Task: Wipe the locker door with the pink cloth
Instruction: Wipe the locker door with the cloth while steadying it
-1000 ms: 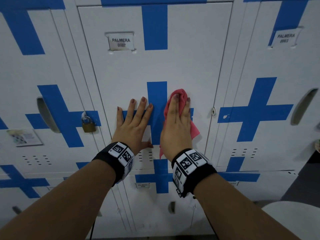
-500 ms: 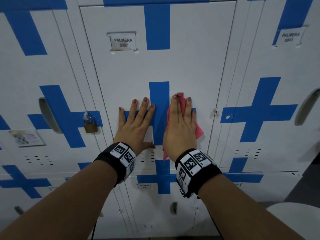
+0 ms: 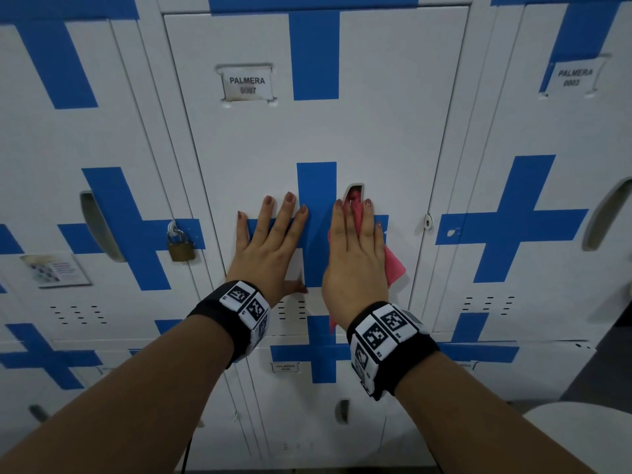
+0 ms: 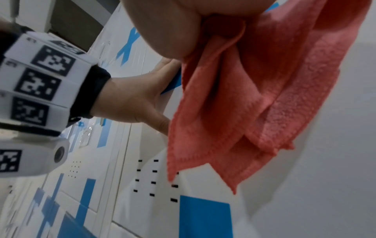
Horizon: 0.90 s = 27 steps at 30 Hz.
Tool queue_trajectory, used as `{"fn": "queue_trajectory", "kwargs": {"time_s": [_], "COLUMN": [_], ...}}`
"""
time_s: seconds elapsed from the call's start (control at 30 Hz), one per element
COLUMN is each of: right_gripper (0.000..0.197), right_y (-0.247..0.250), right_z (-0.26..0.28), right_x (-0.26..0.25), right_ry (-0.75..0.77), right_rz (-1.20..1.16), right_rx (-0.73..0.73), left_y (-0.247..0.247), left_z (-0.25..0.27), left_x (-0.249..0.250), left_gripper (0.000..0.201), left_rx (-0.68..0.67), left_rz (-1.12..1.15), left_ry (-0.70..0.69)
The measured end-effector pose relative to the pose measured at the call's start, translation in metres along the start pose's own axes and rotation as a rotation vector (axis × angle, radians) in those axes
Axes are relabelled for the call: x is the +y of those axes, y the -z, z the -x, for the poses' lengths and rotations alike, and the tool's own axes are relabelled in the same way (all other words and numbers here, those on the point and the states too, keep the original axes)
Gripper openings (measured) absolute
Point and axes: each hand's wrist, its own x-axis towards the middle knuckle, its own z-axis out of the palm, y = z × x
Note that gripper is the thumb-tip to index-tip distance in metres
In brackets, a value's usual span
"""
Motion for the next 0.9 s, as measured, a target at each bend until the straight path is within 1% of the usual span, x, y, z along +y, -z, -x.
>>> {"fn": "queue_trajectory", "kwargs": {"time_s": [0.07,0.23,0.37,0.5,0.77,0.9], "right_gripper": [0.094,0.091,0.076,0.07,0.066,0.066], "right_y": [0.001,0.004,0.004,0.011,0.025,0.029], "right_z": [0.004,0.016,0.024,0.027,0.022,0.019], "right_x": [0.005,0.022,0.029,0.034,0.02,0.015], "right_ry": [0.03,0.093,0.151,0.211,0.245,0.333], "right_rz": [0.037,0.086,0.175,0.273,0.516,0.623], "right_rx": [-0.054,-0.113,-0.139,-0.173,-0.248,-0.283], "left_y": [0.001,0.004,0.005,0.006,0.006,0.005], "left_z": [0.0,0.0,0.0,0.0,0.001,0.0], "left_x": [0.0,0.001,0.002,0.002,0.002,0.002], "left_gripper": [0.143,0.144,0.144,0.145,0.144,0.142], "left_rx": [-0.013,-0.039,-0.05,-0.057,-0.051,-0.048], "left_rz": [0.002,-0.001,-0.014,-0.016,0.004,0.0], "left_ry": [0.001,0.007,0.009,0.01,0.005,0.003]}}
